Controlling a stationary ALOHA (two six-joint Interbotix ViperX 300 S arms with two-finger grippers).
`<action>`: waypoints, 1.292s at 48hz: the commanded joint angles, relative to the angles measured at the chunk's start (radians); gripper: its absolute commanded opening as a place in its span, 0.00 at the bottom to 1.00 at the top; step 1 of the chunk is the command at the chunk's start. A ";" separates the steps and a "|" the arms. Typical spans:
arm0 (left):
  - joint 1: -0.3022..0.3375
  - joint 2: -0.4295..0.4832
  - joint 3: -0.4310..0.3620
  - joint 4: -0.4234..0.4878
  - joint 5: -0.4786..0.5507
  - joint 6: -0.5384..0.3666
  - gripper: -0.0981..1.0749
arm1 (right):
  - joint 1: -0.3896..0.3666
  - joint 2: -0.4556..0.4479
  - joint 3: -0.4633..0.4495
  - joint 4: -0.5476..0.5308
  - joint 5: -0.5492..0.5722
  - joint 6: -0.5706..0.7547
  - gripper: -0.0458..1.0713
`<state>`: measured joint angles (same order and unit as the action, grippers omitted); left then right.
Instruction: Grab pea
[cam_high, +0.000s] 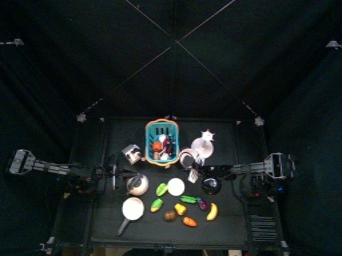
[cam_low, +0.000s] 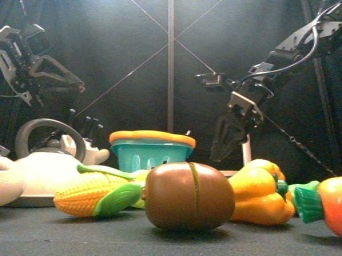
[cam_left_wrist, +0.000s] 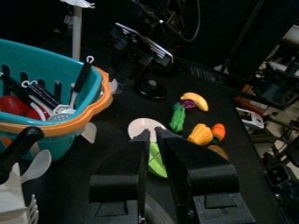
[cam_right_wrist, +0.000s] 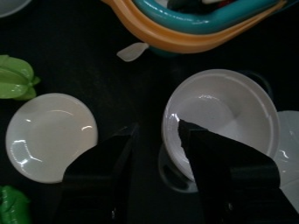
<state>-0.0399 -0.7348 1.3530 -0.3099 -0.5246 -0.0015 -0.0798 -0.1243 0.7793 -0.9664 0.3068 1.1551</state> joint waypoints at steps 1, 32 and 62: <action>0.002 0.002 -0.011 0.000 -0.008 0.003 0.58 | 0.041 -0.066 0.000 0.000 0.003 0.002 0.75; 0.009 0.002 -0.011 0.000 0.002 0.000 0.58 | 0.410 -0.003 0.034 0.176 -0.006 0.005 0.76; 0.009 0.002 -0.011 0.000 0.002 0.000 0.58 | 0.419 0.106 0.005 0.255 0.011 0.002 0.86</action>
<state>-0.0322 -0.7348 1.3545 -0.3099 -0.5200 -0.0015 0.3359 -0.0138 0.8023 -0.7133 0.3191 1.1582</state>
